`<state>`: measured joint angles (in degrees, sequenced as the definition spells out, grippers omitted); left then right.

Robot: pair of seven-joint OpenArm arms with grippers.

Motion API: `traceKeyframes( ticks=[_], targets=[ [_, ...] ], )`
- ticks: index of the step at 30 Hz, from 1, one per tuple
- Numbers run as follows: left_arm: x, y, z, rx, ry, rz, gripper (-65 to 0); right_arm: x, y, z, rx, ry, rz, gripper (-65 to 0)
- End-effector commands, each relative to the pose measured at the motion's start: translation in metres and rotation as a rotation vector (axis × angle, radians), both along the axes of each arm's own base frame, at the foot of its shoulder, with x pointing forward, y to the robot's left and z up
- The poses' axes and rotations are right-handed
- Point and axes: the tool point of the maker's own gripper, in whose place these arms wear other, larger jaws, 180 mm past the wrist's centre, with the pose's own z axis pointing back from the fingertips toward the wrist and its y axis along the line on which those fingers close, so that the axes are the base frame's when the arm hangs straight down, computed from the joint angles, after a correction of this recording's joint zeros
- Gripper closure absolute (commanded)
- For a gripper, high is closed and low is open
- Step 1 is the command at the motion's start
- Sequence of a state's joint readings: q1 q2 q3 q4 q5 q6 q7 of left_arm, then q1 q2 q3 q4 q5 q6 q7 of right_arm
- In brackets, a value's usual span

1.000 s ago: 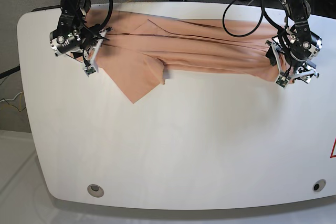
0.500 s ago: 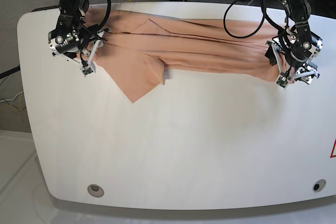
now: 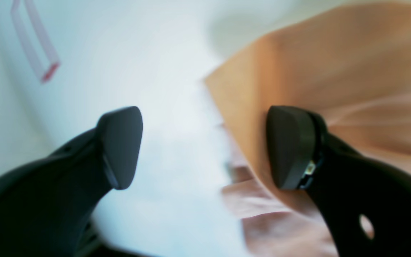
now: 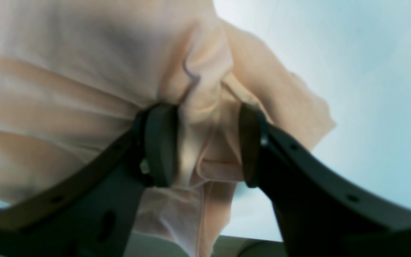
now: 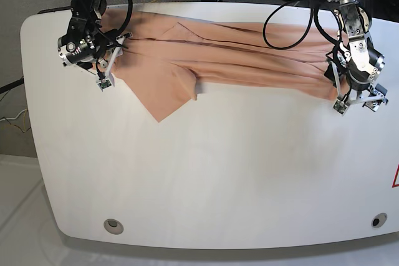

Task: Fold the T-shirt properly
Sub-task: 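Move the open left gripper along the folded shirt toward its hem end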

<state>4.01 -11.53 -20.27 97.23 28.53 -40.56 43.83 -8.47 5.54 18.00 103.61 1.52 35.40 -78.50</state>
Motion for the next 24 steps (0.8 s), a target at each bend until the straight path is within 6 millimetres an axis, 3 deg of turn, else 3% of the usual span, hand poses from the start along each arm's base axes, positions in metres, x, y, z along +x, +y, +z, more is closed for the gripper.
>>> traceKeyframes(
  ticks=[1, 19, 24],
  targets=[
    [0.006, 0.012, 0.016, 0.057, -0.032, 0.010, -51.1, -0.006, -0.003, -0.001, -0.018, 0.029, -0.002, -27.2],
    [-0.001, 0.029, 0.020, 0.138, -0.004, 0.018, -51.1, -0.007, -0.002, -0.002, -0.016, 0.031, 0.000, -27.2],
    [0.016, 0.037, 0.048, 0.179, -0.069, 0.015, -51.1, -0.005, -0.002, -0.001, -0.015, 0.028, -0.001, -27.2]
  ],
)
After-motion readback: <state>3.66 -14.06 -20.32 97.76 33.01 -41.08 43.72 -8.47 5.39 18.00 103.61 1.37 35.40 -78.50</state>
